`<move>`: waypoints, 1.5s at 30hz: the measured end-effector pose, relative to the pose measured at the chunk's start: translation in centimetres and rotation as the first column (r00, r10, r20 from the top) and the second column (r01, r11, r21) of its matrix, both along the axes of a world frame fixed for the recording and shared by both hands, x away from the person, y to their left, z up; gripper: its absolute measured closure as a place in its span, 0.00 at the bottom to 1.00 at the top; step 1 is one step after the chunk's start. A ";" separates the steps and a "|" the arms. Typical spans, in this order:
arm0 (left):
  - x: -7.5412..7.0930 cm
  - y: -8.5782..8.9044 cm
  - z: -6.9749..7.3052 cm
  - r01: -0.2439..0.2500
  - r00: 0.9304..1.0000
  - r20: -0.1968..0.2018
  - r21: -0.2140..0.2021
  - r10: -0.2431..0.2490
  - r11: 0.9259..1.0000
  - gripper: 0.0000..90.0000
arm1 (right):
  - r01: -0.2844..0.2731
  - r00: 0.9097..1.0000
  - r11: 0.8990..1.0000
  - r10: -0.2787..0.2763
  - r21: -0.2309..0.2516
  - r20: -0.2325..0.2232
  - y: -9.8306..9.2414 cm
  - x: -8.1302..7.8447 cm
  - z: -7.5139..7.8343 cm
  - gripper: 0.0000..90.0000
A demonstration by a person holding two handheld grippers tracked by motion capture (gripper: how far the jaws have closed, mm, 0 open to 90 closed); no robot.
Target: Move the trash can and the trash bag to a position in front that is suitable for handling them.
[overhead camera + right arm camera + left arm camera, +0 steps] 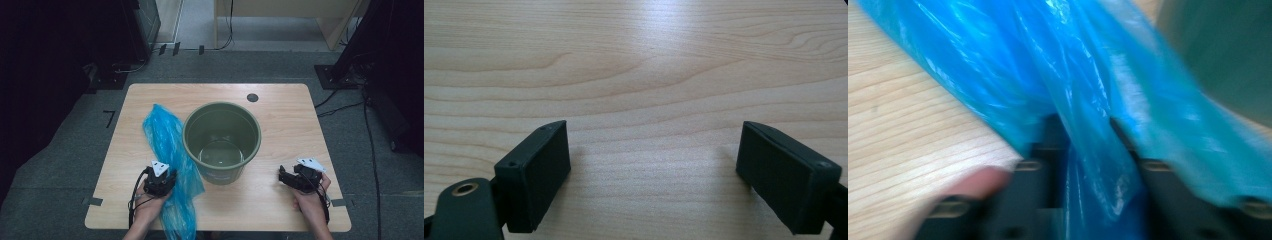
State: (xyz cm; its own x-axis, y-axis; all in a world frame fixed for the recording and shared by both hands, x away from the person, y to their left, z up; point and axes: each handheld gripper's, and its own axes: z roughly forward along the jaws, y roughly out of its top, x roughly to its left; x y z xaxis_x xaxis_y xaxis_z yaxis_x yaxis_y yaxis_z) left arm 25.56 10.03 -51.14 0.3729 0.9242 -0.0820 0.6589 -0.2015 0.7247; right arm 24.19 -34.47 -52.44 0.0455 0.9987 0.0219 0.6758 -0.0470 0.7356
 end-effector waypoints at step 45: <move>-4.9 5.2 18.8 0.293 0.833 0.541 -0.247 -0.119 0.924 1.00 | -0.222 0.836 0.974 0.216 -0.049 0.505 9.5 -4.8 13.5 0.17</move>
State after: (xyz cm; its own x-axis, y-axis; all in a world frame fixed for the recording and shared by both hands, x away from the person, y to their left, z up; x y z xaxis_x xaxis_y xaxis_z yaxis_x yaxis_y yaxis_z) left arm 20.67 15.27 -32.38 0.6194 0.7796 -0.0926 0.1487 -0.0007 0.9889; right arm 19.44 -24.98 -38.97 -0.1948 0.9808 -0.0066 0.2061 0.0475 0.9774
